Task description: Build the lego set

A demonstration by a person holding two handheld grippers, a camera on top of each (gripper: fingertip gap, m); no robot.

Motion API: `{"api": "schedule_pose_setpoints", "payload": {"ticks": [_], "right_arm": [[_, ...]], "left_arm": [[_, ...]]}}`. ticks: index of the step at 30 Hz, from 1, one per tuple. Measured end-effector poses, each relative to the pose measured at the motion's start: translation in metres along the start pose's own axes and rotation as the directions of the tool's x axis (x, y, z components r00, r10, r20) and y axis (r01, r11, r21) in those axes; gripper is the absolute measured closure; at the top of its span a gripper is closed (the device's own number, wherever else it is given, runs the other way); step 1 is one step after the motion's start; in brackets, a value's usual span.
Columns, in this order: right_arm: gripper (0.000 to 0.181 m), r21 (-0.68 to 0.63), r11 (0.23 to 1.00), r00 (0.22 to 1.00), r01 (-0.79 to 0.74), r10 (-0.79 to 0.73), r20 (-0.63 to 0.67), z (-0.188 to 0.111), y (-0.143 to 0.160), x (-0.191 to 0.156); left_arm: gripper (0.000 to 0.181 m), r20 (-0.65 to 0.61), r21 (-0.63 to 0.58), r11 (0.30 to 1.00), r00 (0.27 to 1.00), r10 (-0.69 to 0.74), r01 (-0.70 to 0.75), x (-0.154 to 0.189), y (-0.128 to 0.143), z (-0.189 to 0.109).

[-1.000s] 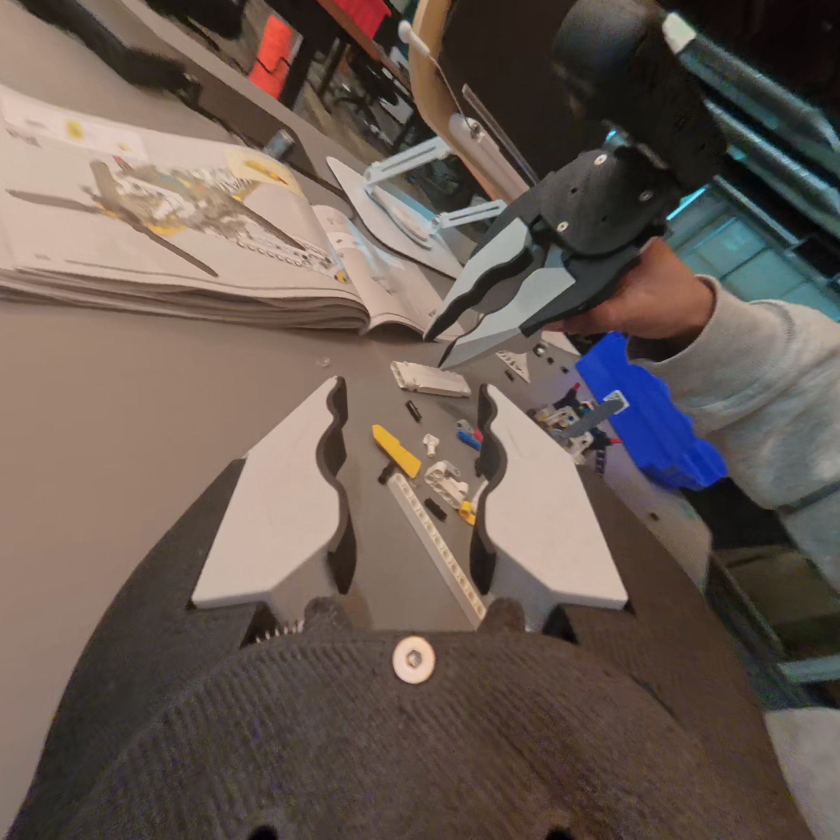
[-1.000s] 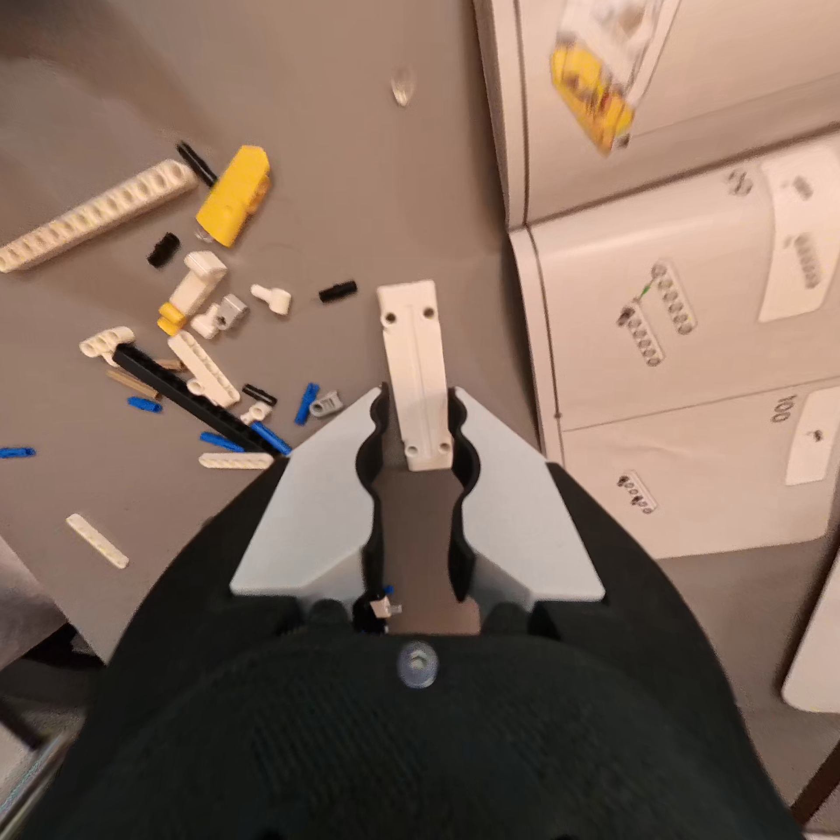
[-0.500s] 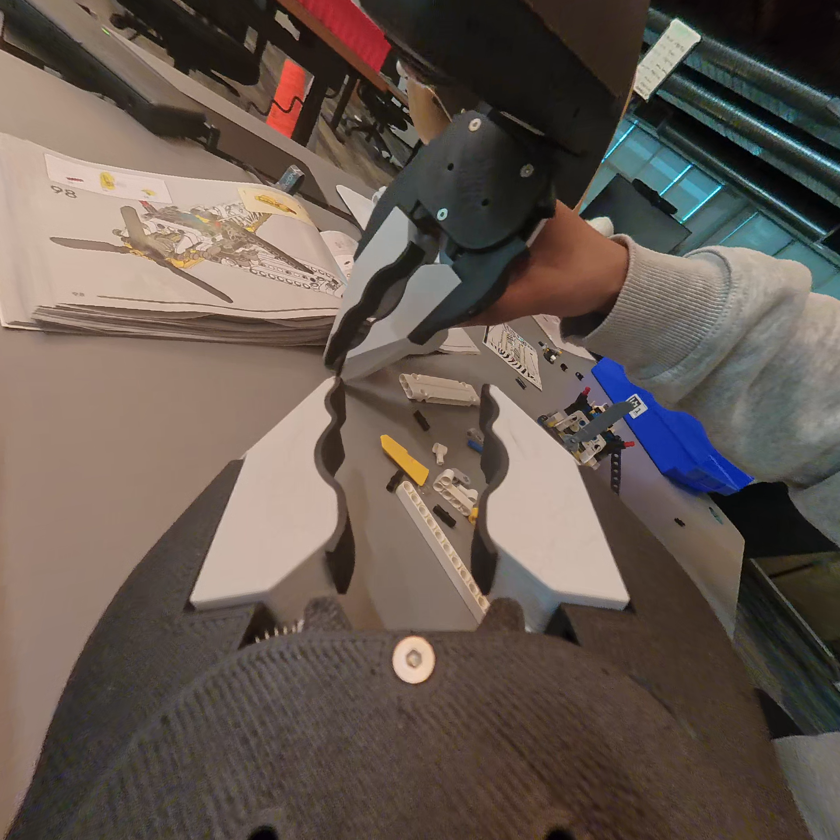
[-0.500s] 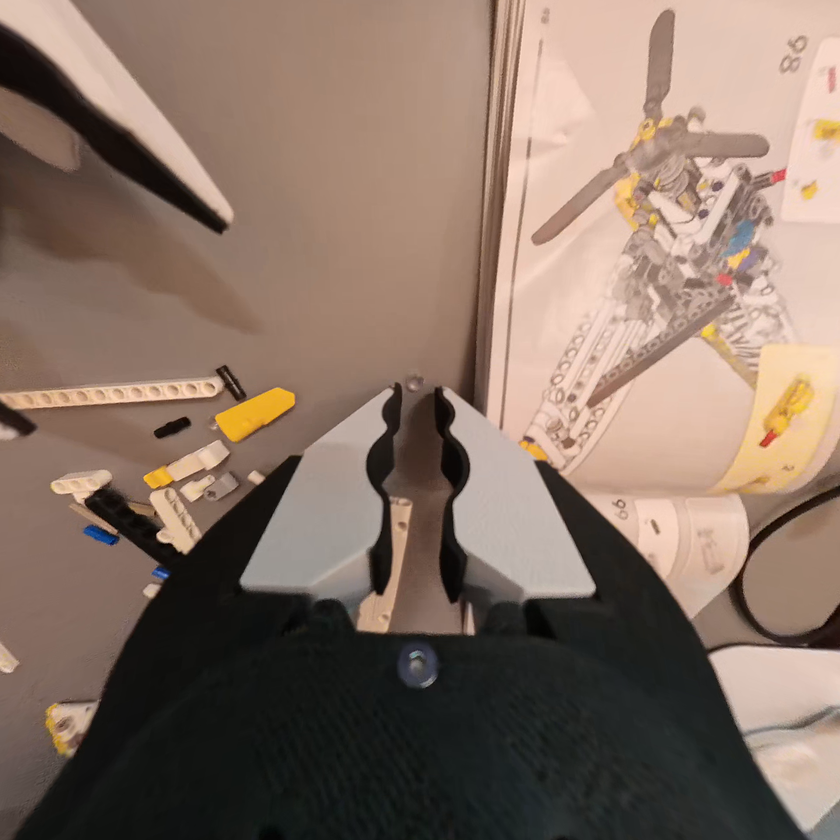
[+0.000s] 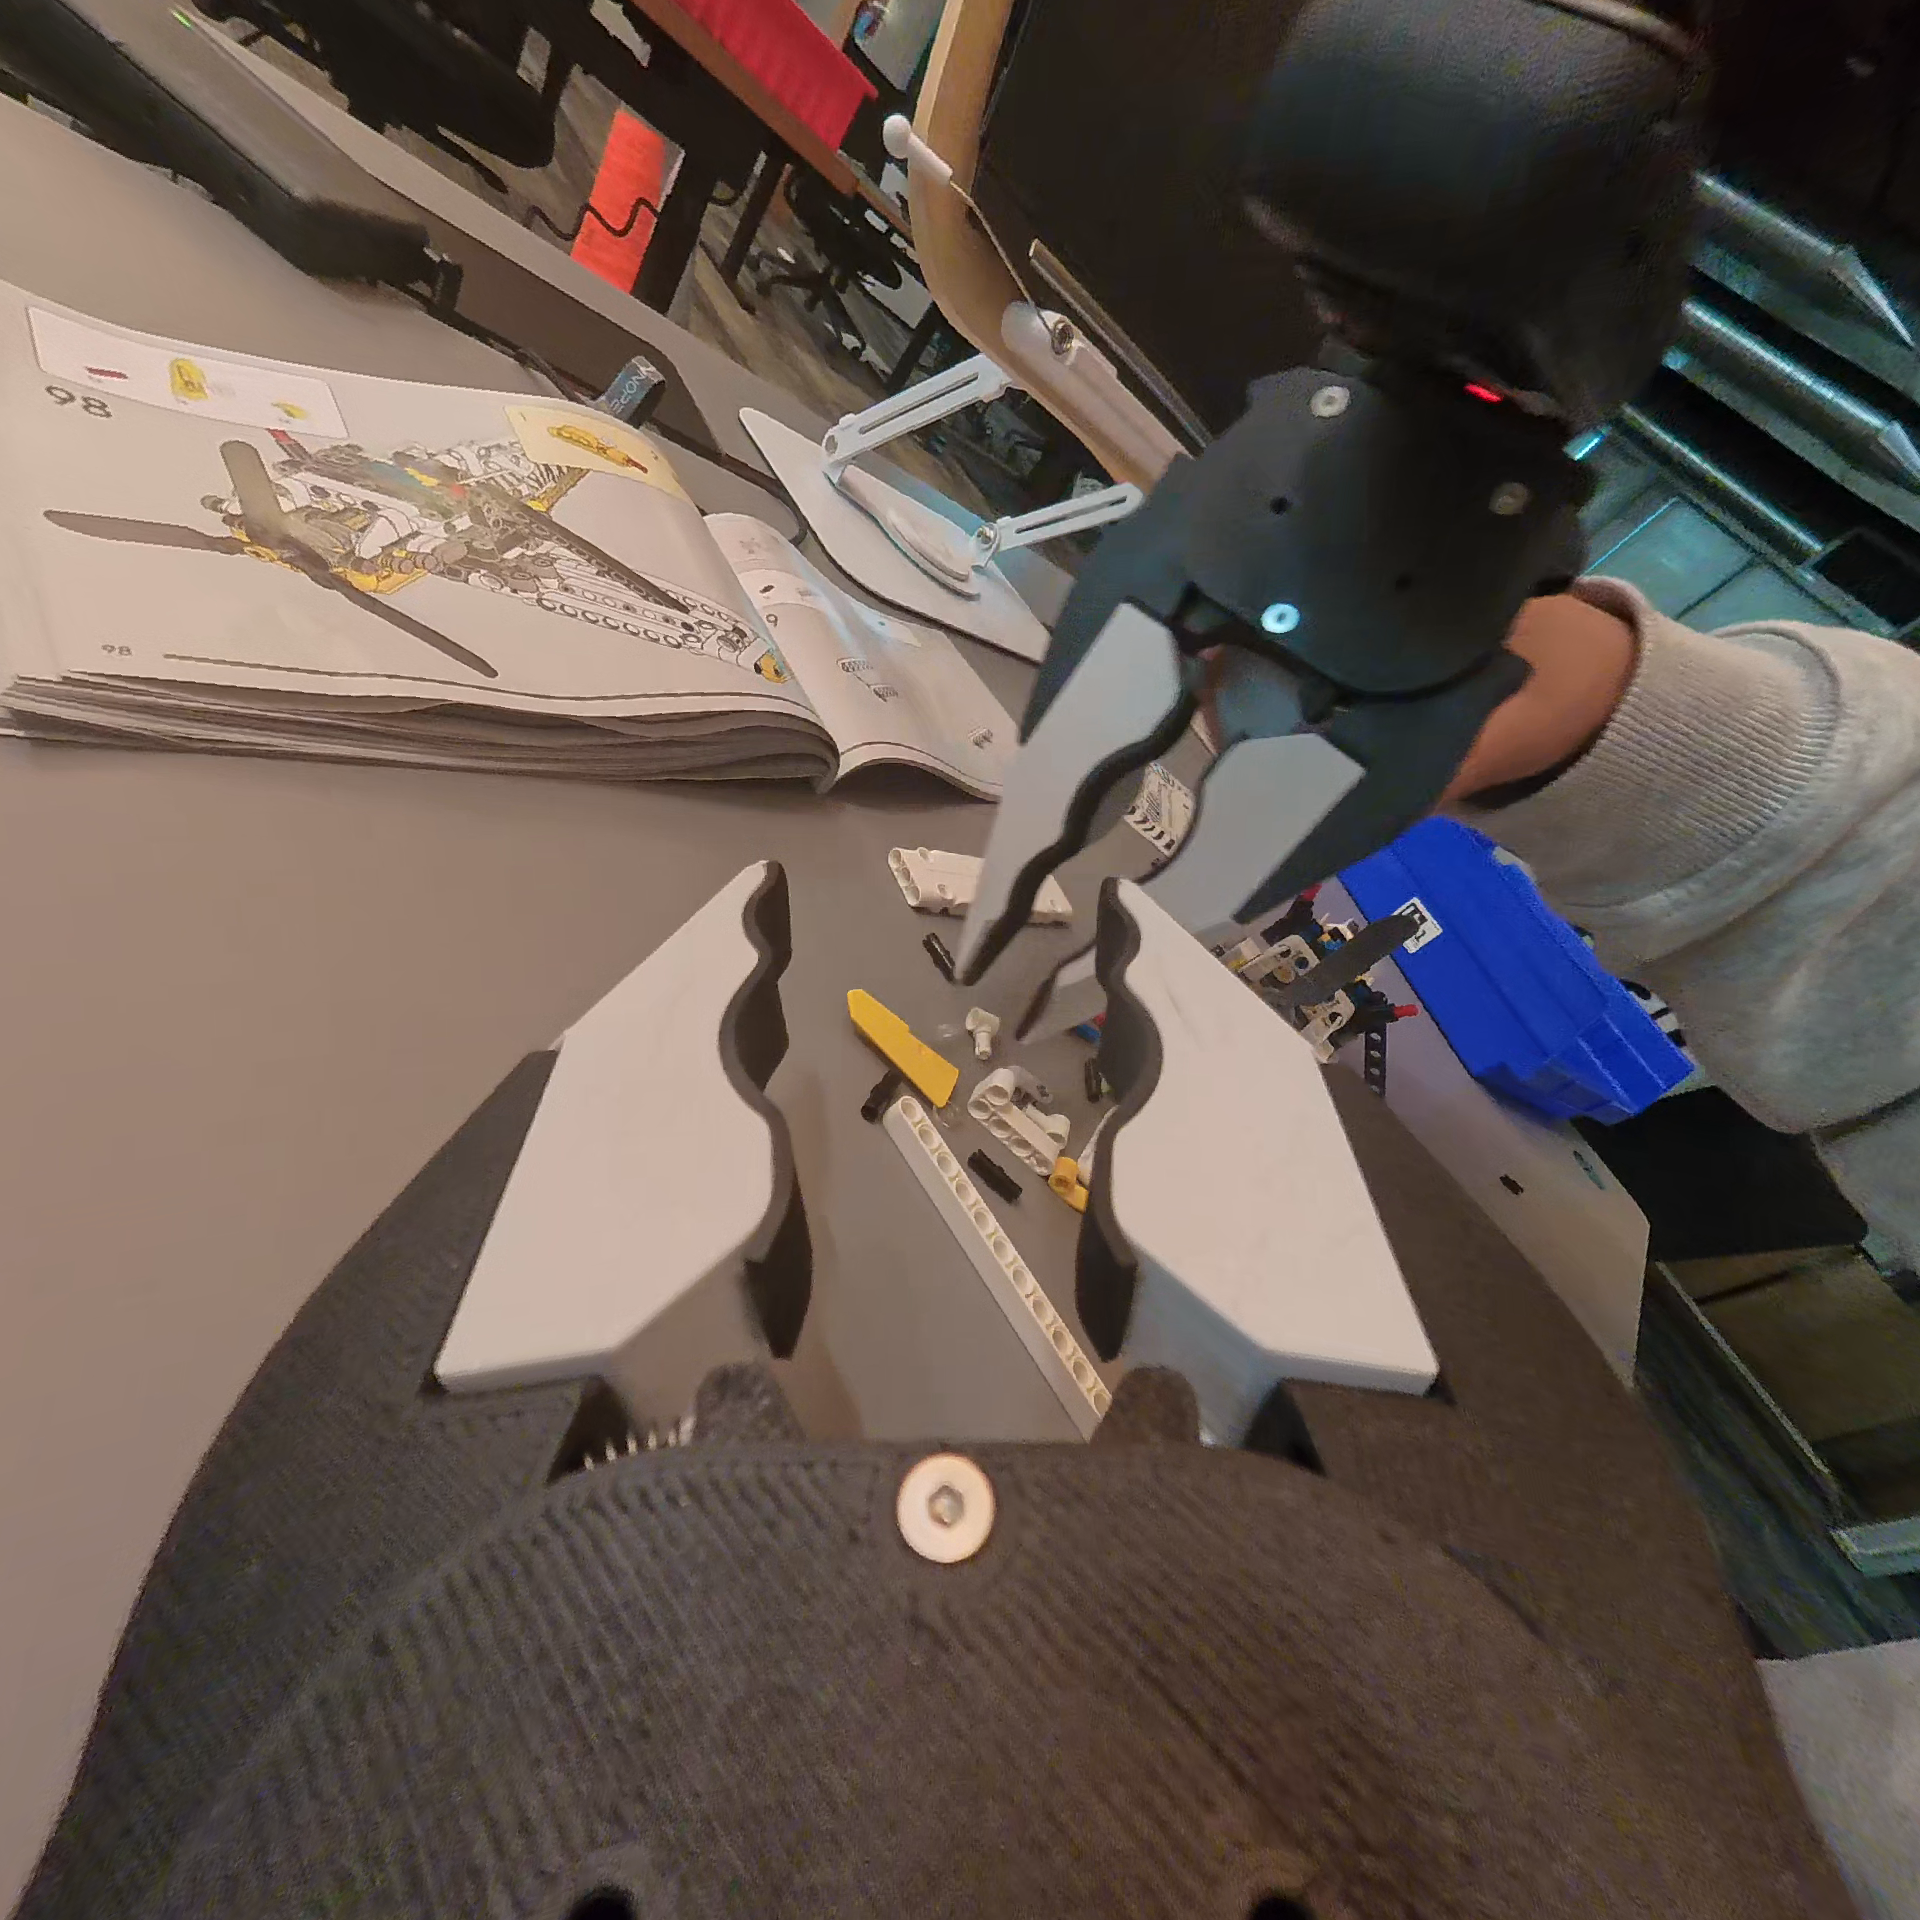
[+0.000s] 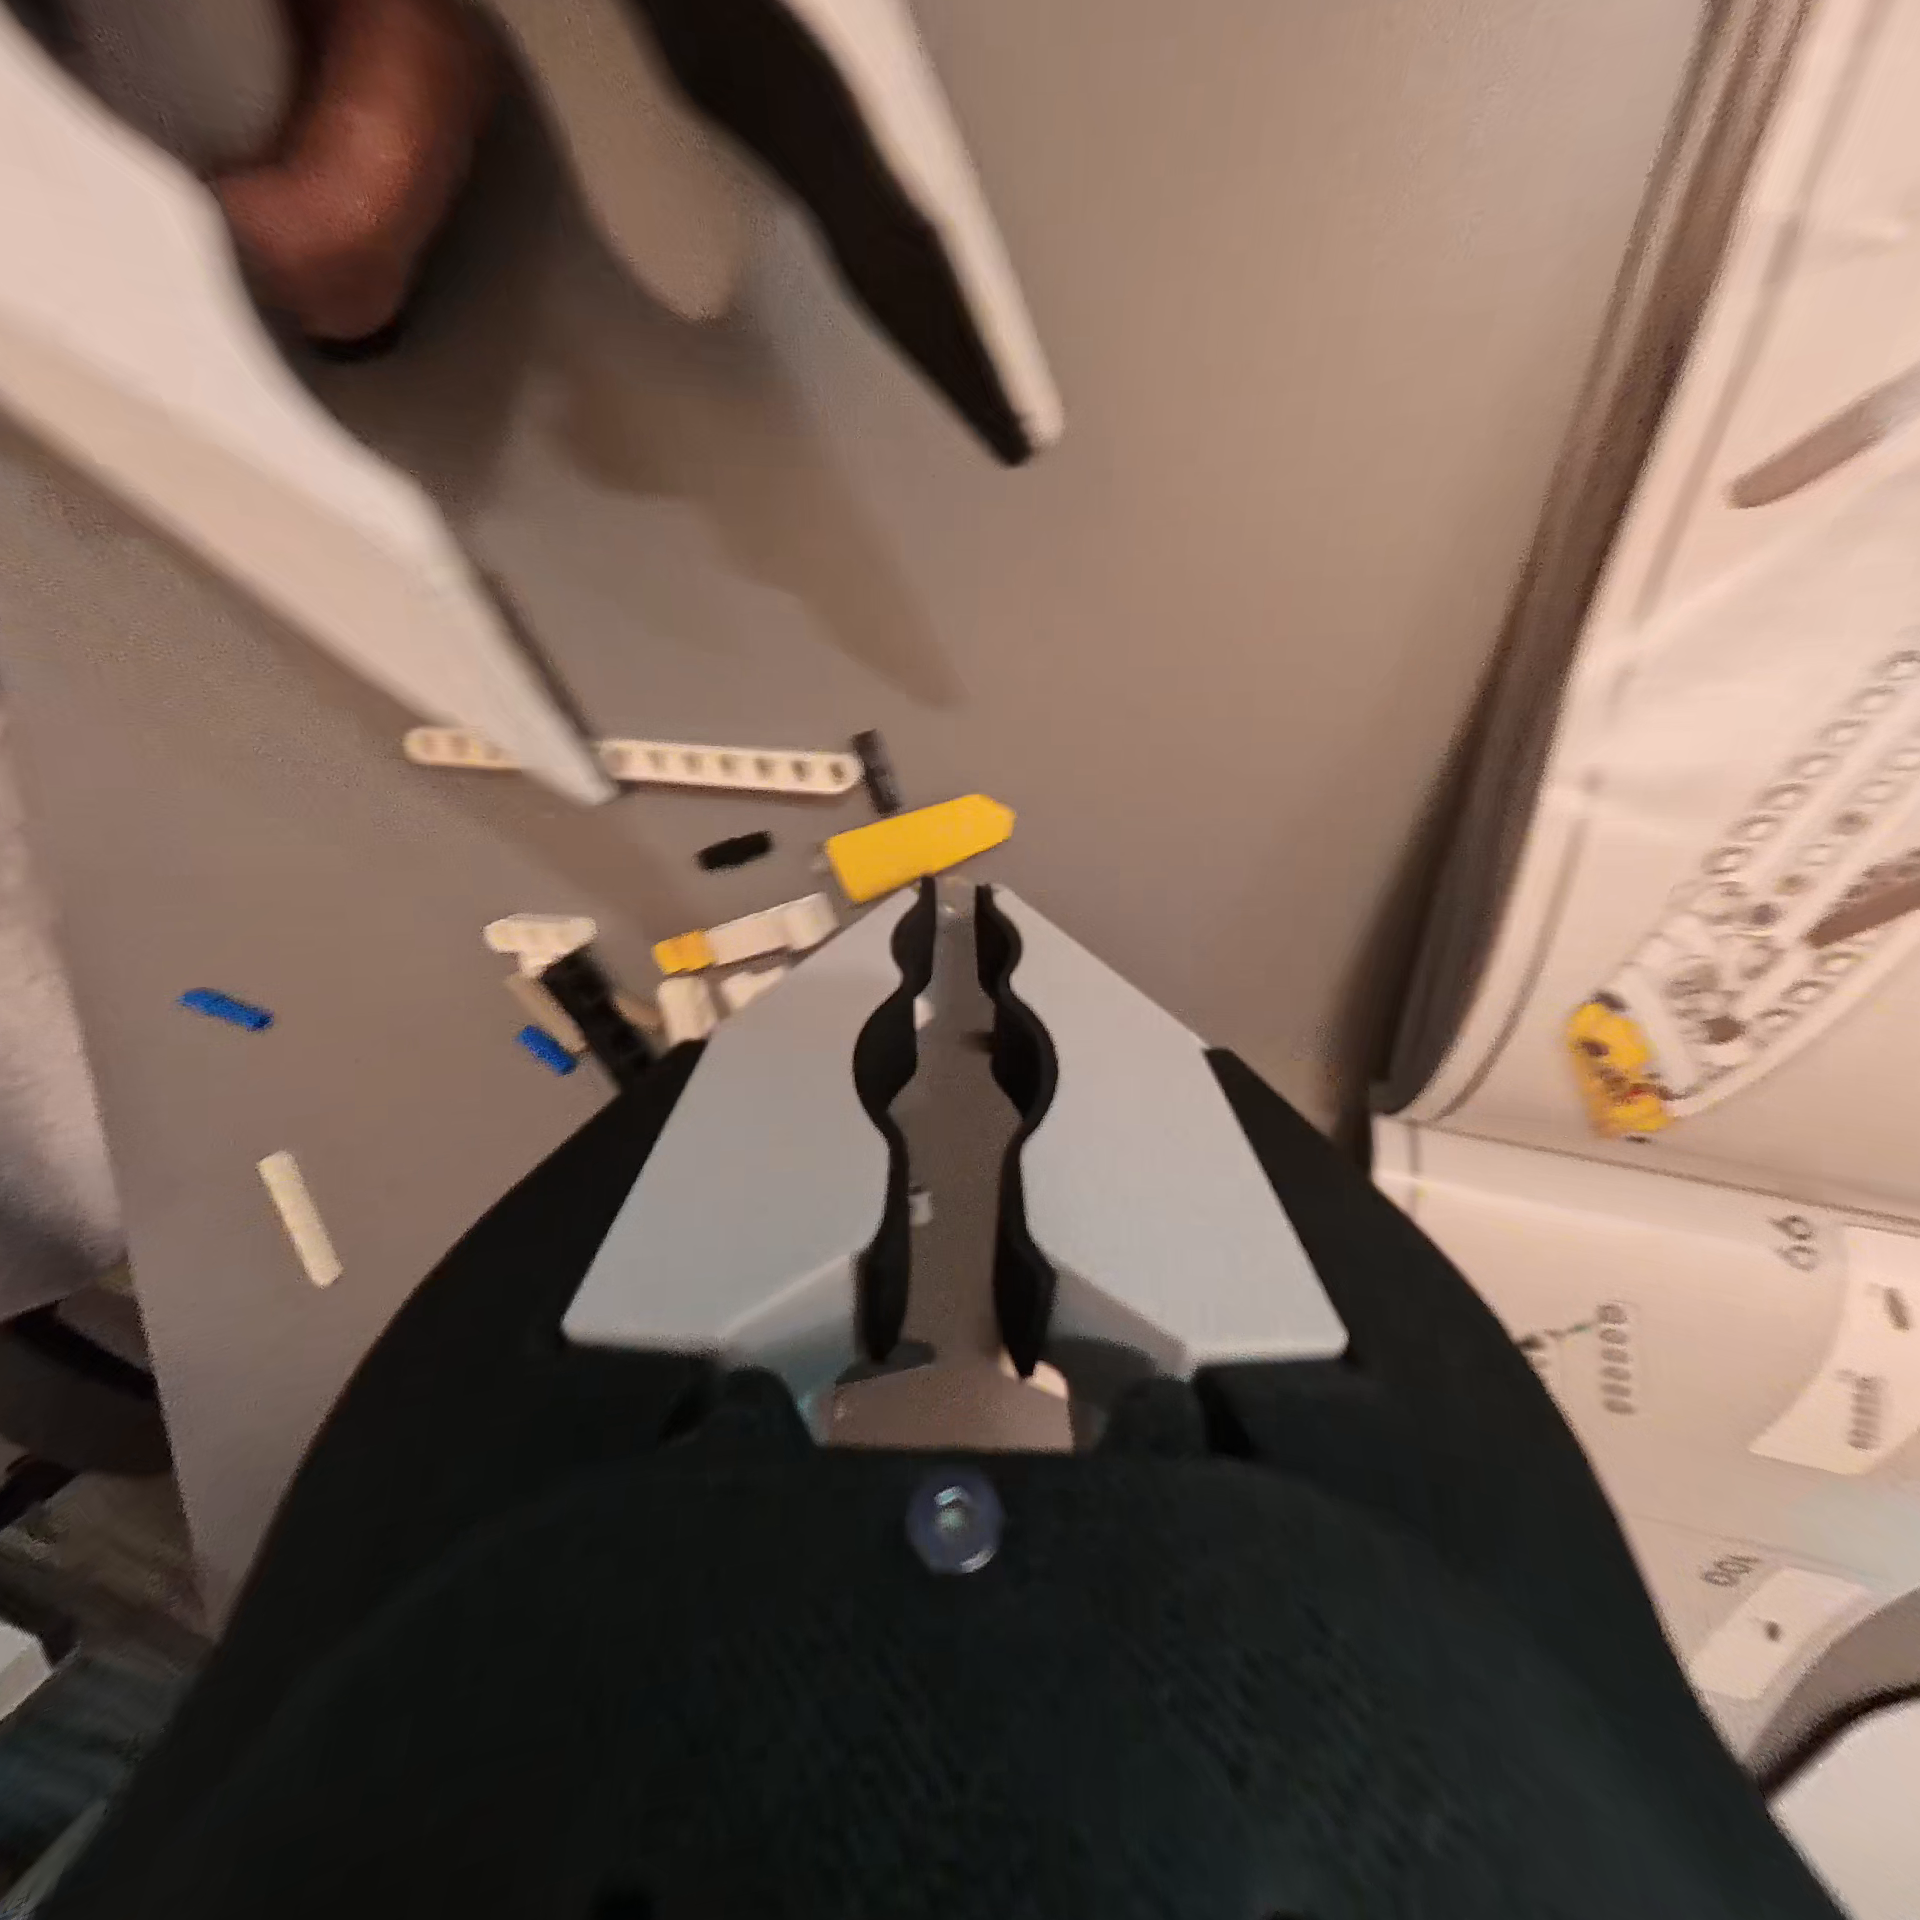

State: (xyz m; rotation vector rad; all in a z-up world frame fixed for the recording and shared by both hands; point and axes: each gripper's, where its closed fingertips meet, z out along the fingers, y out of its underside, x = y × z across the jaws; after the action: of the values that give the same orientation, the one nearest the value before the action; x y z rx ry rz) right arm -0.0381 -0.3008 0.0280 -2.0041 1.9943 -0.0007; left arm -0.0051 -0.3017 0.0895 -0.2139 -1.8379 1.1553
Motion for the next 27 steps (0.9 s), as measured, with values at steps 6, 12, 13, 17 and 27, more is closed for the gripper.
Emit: {"api": "schedule_pose_setpoints", "payload": {"ticks": [6, 12, 13, 17, 27], "right_arm": [[0.161, 0.028, 1.0, 0.998, -0.002, 0.003, -0.061, -0.024, 0.009, -0.032], [0.162, 0.198, 0.98, 0.965, -0.033, 0.083, -0.249, -0.072, 0.018, -0.058], [0.162, 0.227, 0.973, 0.955, -0.041, 0.105, -0.277, -0.077, 0.022, -0.065], [0.162, 0.403, 0.913, 0.9, -0.065, 0.228, -0.372, -0.094, 0.034, -0.101], [0.11, 0.872, 0.49, 0.466, -0.005, 0.773, -0.432, -0.093, 0.144, -0.166]], "left_arm": [[0.125, -0.007, 0.005, 1.0, 1.0, 0.001, -0.001, 0.001, -0.001, 0.0], [0.126, -0.027, 0.003, 1.0, 1.0, 0.012, -0.012, 0.005, 0.0, 0.0], [0.126, -0.027, 0.003, 1.0, 1.0, 0.013, -0.013, 0.006, 0.0, 0.0], [0.126, -0.038, 0.013, 1.0, 0.999, 0.018, -0.017, 0.008, -0.002, 0.0], [0.108, -0.216, 0.019, 0.975, 0.951, 0.222, -0.223, 0.059, 0.004, -0.005]]}}
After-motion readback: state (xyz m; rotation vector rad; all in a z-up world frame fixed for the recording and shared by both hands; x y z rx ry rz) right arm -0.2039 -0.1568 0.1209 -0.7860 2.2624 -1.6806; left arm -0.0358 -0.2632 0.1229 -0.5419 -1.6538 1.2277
